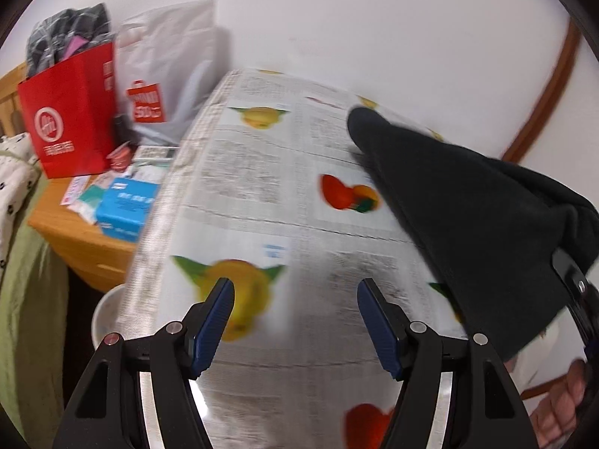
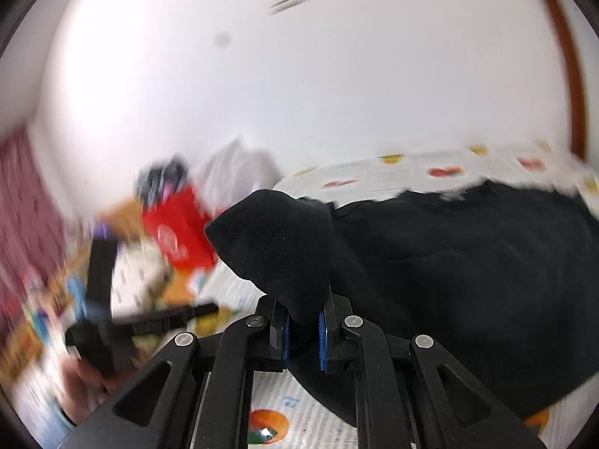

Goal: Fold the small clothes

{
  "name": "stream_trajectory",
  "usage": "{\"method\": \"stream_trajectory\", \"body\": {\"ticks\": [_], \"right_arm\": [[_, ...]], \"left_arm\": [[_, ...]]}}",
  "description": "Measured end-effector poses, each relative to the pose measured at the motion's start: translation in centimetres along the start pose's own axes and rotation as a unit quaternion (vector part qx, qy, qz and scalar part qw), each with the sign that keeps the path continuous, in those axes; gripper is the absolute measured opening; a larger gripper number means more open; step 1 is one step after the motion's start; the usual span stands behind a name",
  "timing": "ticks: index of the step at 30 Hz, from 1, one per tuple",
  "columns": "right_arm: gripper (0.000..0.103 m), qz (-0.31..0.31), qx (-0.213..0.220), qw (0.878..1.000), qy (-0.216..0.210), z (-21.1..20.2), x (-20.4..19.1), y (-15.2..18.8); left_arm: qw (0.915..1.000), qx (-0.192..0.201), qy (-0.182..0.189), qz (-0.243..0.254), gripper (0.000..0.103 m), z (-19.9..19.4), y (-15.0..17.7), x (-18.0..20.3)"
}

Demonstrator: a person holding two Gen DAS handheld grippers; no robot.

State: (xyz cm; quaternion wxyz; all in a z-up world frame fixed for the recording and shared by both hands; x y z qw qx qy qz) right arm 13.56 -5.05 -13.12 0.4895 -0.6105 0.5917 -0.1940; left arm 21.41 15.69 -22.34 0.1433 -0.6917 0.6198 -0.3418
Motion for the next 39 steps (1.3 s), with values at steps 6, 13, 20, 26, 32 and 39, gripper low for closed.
{"method": "stream_trajectory", "body": {"ticks": [6,13,20,26,32,39], "right_arm": [[0.010,0.100,0.004,0.993,0.056,-0.8,8.1,1.3],[0.010,0.123,-0.047,0.986,0.101,0.2,13.1,4.6],[0.010,0.126,-0.050,0.988,0.075,0.4,12.7,4.3],[0.010,0.123,-0.051,0.990,0.051,0.0,12.5,3.9],[0.010,0.108,-0.034,0.993,0.031,-1.2,12.3,2.6],[0.009,0.101,0.007,0.995,-0.003,-4.1,12.1,0.4]], "left_arm": [[0.9977,-0.007,0.045,0.050,0.066,0.6,2.0,5.9],[0.9879,-0.038,0.089,0.122,0.072,1.3,6.0,12.9],[0.9808,-0.057,0.092,0.162,0.077,2.3,8.9,17.3],[0.9829,-0.069,0.055,0.161,0.077,4.5,9.5,18.6],[0.9825,-0.044,0.003,0.181,0.081,5.0,9.4,18.7],[0.9858,-0.048,0.005,0.161,0.088,5.1,9.0,18.5]]}}
Point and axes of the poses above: each gripper's, at about its wrist camera, not at the fingertips, and z roughly the way its jaws point, x to its right, y to its underside, the point moved 10 cm from there along z, roughly the way its jaws point, and after that the axes turned 2 degrees about y, right-handed, at the moved point
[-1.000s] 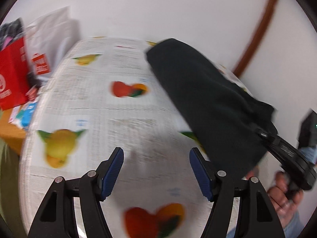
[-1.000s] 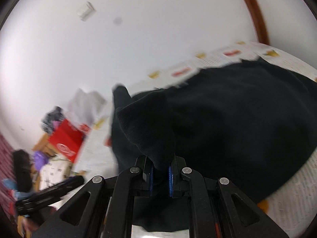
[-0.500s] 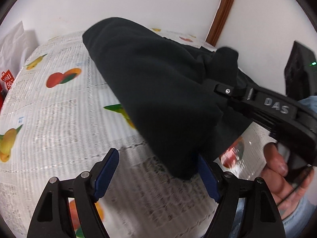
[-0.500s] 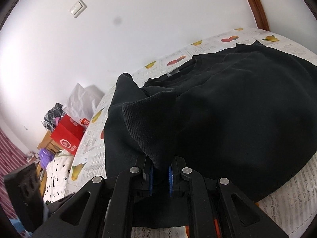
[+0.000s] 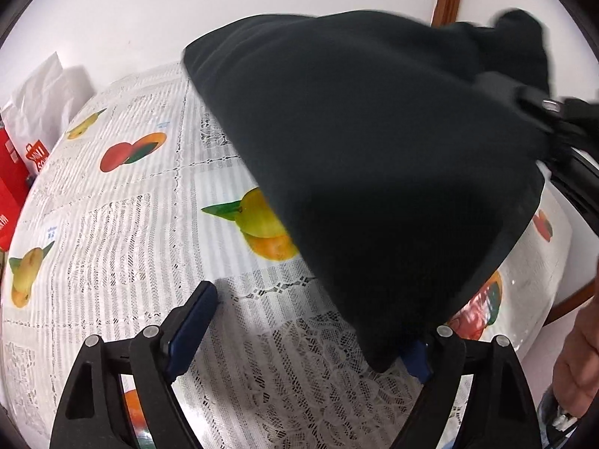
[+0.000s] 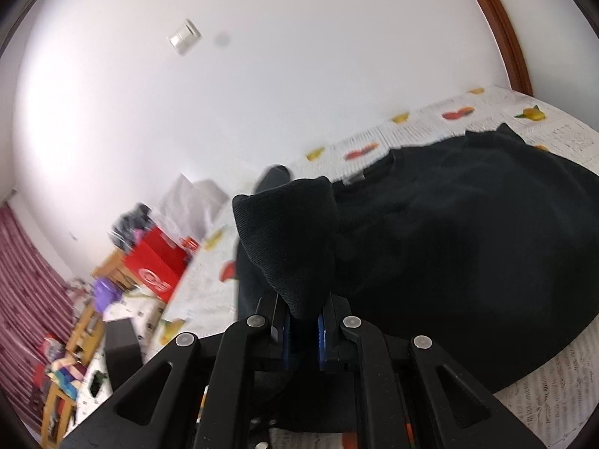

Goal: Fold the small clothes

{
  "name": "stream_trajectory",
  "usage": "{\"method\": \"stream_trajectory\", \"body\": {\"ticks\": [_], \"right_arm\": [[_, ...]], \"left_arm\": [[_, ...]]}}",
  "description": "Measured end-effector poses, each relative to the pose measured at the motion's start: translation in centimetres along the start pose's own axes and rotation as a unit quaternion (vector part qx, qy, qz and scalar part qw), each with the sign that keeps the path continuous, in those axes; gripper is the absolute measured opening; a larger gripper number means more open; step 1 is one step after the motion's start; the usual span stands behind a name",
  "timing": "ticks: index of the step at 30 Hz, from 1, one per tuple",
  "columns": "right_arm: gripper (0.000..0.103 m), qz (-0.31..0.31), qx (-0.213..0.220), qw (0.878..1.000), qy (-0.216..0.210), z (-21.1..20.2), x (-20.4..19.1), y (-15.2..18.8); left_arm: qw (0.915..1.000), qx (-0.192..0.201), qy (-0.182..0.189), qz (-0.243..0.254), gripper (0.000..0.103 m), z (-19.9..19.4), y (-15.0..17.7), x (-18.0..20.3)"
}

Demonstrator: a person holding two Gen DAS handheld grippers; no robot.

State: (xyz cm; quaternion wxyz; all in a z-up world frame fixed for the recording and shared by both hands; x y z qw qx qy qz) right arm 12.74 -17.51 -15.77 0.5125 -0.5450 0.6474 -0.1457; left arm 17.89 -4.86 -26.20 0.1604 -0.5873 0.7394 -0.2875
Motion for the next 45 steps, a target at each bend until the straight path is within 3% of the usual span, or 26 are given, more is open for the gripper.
{"method": "stream_trajectory", "body": {"ticks": [3,8,10,14,18,21,25,30,33,36,39,40,43,45], "right_arm": [[0.009,0.006,0.018,1.000,-0.019,-1.4,0.8,0.2],[0.011,0.033,-0.056,0.997,0.034,0.8,5.5,3.4],[0.015,0.015,-0.076,0.995,0.056,1.2,6.1,4.1],[0.032,-0.038,-0.066,0.993,0.094,0.4,5.5,3.0],[0.056,-0.038,-0.059,0.994,0.080,0.3,5.3,1.7],[0.061,-0.036,-0.077,0.994,0.065,1.4,5.4,1.4],[0.060,-0.029,-0.104,0.992,0.064,3.8,5.8,1.9],[0.022,-0.036,-0.092,0.994,0.054,5.0,5.8,1.3],[0.018,-0.054,-0.071,0.995,0.051,4.6,5.1,0.5],[0.016,-0.066,-0.009,0.997,0.023,1.4,4.2,-1.7],[0.016,-0.022,0.060,0.998,0.017,-2.1,5.9,-4.0],[0.016,-0.001,0.062,0.998,0.022,-2.6,7.3,-4.1],[0.016,0.001,0.009,0.998,0.069,-1.1,9.9,-2.2],[0.018,-0.018,-0.040,0.992,0.117,0.6,11.5,-0.2]], "left_arm": [[1.0000,-0.003,0.003,-0.004,0.088,0.0,-0.2,-0.3],[0.9998,-0.001,-0.009,0.016,0.087,0.2,-0.2,-0.3],[0.9999,-0.001,-0.006,0.013,0.087,0.2,-0.2,0.1],[0.9999,0.000,0.005,0.010,0.085,-0.1,-0.2,0.9],[0.9990,0.009,0.042,0.014,0.086,-0.3,-0.1,2.3],[0.9993,0.007,0.029,0.023,0.086,0.4,-0.4,3.3],[0.9995,0.003,0.000,0.031,0.086,1.5,-1.0,4.1],[0.9993,0.000,-0.022,0.031,0.093,1.9,-1.3,3.8],[0.9993,-0.001,-0.027,0.025,0.093,2.1,-1.7,3.4],[0.9992,0.004,-0.028,0.028,0.093,2.0,-1.6,3.3],[0.9993,0.007,-0.028,0.024,0.093,1.9,-1.7,3.1],[0.9993,0.005,-0.029,0.023,0.093,1.9,-1.7,3.1],[0.9994,0.004,-0.024,0.026,0.091,1.9,-1.9,3.5],[0.9995,0.006,-0.013,0.030,0.080,1.9,-2.2,4.3]]}}
Point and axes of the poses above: each gripper's, at about its wrist camera, not at the fingertips, and z roughly the way its jaws point, x to its right, y to its underside, the point moved 10 cm from there along z, roughly the way its jaws point, and after that the axes turned 2 degrees about y, right-handed, at the moved point
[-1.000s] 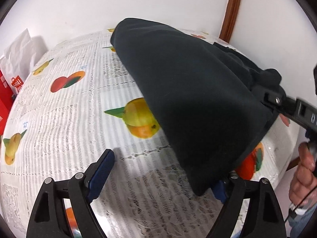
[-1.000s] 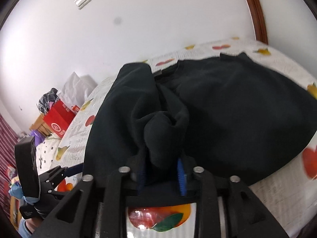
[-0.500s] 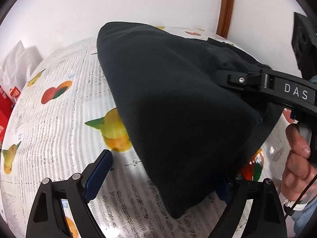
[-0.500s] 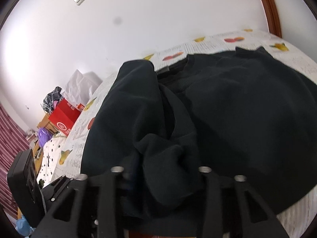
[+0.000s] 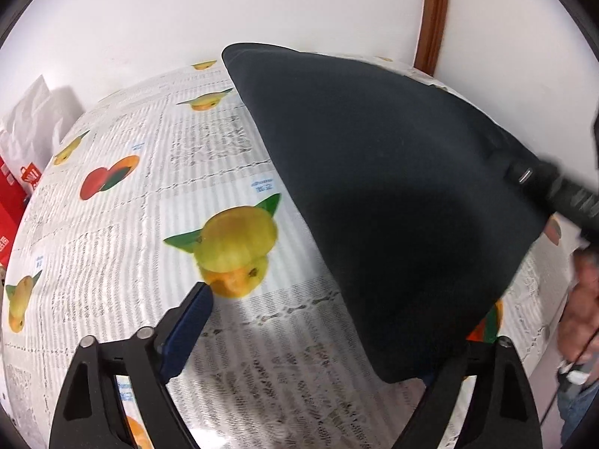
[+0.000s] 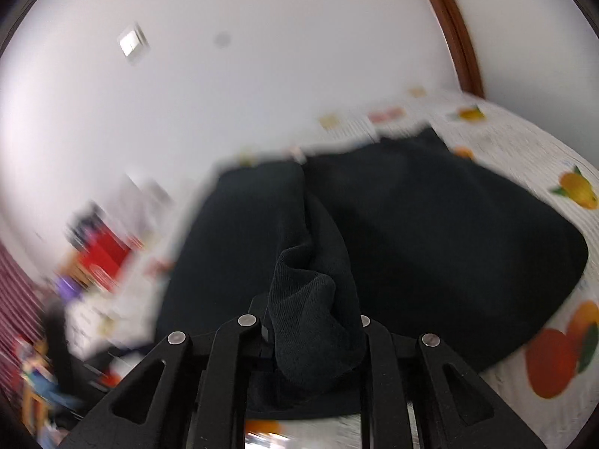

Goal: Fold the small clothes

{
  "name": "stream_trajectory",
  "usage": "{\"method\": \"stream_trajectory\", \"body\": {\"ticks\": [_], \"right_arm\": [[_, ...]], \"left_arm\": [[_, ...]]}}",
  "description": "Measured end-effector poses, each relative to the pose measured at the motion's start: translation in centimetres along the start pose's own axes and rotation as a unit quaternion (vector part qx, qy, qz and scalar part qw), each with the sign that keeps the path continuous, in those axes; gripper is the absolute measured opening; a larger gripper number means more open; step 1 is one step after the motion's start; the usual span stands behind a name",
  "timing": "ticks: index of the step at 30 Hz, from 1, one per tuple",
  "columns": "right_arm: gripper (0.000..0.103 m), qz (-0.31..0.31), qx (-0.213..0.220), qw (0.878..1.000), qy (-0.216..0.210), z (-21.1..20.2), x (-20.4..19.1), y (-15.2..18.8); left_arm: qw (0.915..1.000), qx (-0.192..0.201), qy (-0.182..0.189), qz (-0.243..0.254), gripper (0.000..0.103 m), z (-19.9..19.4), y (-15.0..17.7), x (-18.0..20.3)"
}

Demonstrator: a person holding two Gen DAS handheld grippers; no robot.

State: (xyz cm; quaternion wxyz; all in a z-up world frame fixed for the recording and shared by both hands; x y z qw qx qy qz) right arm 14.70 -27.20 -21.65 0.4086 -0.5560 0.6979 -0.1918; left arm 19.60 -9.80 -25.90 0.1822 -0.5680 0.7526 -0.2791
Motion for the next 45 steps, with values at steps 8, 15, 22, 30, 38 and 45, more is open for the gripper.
{"method": "stream_trajectory", "body": {"ticks": [8,15,22,30,38,45], "right_arm": [[0.019,-0.049,-0.043,0.997,0.050,3.0,-0.4,0.6],[0.018,-0.081,-0.054,0.994,0.042,5.0,-3.1,-0.1],[0.018,-0.099,-0.072,0.992,0.006,7.4,-8.3,0.3],[0.018,-0.100,-0.076,0.992,-0.004,8.6,-10.1,0.7],[0.018,-0.094,-0.077,0.993,-0.002,8.6,-10.1,0.9],[0.018,-0.082,-0.075,0.994,-0.004,8.4,-10.0,1.0]], "left_arm": [[0.9993,0.015,0.027,0.020,0.017,-0.5,-0.8,2.6],[0.9996,0.013,0.019,-0.014,0.014,-0.5,-1.3,-0.9],[0.9987,0.010,-0.004,-0.051,0.014,-1.2,-0.5,-5.9],[0.9976,0.008,0.005,-0.068,0.032,-0.7,-0.3,-7.5],[0.9982,0.008,0.017,-0.058,0.061,0.4,-0.9,-6.1],[0.9988,0.014,-0.029,-0.038,0.073,1.7,-1.5,-4.9]]}}
Point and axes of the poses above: each gripper's, at about its wrist camera, not at the fingertips, and z roughly the way its jaws point, x to its right, y to its underside, the point moved 10 cm from there along z, roughly the way its jaws point, and after that the axes turned 2 degrees about y, right-handed, at the moved point
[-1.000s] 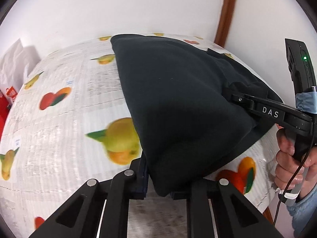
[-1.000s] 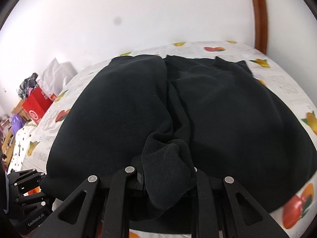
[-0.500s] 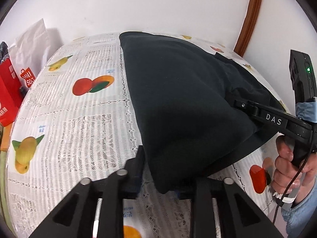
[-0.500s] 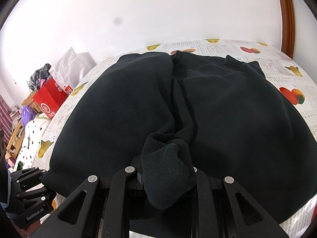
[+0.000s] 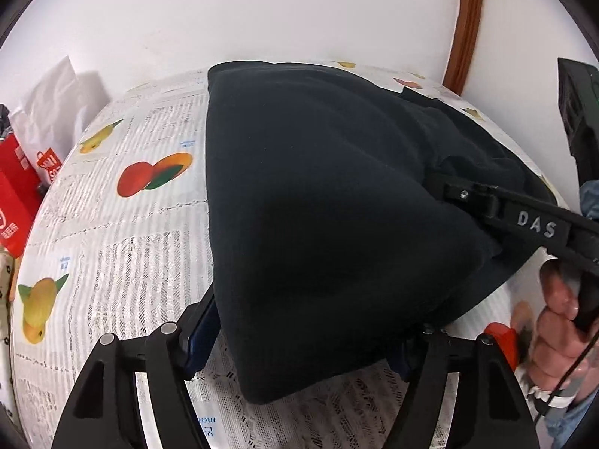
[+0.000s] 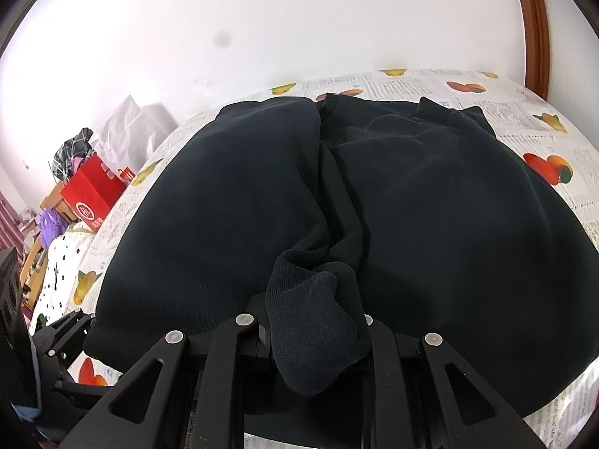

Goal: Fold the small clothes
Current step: 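Grasp the folded bundle with the left gripper while the right gripper holds it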

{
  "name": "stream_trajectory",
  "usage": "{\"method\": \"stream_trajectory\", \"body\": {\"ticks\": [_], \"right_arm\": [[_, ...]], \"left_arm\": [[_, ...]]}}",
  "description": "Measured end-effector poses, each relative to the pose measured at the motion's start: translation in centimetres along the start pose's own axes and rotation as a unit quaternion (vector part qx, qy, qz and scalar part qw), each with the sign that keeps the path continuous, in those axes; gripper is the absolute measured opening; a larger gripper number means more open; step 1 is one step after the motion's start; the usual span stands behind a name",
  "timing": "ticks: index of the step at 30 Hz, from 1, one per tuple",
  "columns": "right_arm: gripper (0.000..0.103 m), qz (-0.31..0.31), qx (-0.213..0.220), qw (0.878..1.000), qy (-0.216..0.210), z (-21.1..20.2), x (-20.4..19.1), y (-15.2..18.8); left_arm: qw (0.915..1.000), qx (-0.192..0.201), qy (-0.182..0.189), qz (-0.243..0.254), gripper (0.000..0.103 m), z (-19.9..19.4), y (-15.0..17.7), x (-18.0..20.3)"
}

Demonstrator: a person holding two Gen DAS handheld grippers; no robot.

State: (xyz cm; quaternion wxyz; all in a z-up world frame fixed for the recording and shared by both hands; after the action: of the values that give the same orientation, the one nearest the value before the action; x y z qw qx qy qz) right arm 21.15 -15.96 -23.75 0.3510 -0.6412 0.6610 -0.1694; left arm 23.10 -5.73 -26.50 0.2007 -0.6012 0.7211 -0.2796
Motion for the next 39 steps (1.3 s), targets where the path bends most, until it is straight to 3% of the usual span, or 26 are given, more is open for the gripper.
{"method": "stream_trajectory", "body": {"ticks": [4,6,8,11,16,17,23,39], "right_arm": [[0.018,-0.021,0.003,1.000,0.002,-0.6,0.0,-0.5],[0.017,-0.053,0.032,0.998,0.021,-1.8,-0.3,-1.4],[0.017,-0.060,0.063,0.996,0.013,-3.8,-0.4,-2.6],[0.016,-0.044,0.104,0.994,-0.006,-6.9,0.1,-4.1],[0.016,-0.012,0.168,0.985,0.025,-11.4,4.6,-4.9],[0.016,-0.004,0.165,0.986,0.028,-11.5,5.5,-4.7],[0.016,0.010,0.056,0.996,0.064,-6.0,9.6,0.1],[0.024,0.015,0.050,0.996,0.078,-5.1,10.0,1.0]], "left_arm": [[0.9999,0.004,-0.012,0.001,0.073,-0.4,0.3,-0.3],[0.9999,0.005,-0.015,0.001,0.073,-0.4,0.3,-0.3],[0.9999,0.006,-0.015,0.000,0.073,-0.8,0.6,-0.7],[0.9998,0.005,-0.017,-0.003,0.073,-0.9,0.9,-1.0],[0.9998,0.006,-0.019,-0.010,0.073,-1.0,1.0,-1.6],[0.9997,0.006,-0.021,-0.008,0.073,-0.9,0.9,-1.6],[0.9997,0.006,-0.024,-0.005,0.073,-1.0,1.0,-1.5],[0.9994,0.008,-0.031,-0.012,0.082,-0.9,1.2,-2.1]]}}
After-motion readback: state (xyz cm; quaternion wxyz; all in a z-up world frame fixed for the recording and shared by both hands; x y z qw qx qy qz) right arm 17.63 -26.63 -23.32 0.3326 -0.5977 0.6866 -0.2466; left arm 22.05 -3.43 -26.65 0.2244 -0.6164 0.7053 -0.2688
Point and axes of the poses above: each gripper's, at about its wrist camera, not at the fingertips, and z roughly the way its jaws point, x to its right, y to its underside, the point moved 10 cm from there along z, roughly the way its jaws point, and after that the axes turned 2 degrees about y, right-handed, at the moved point
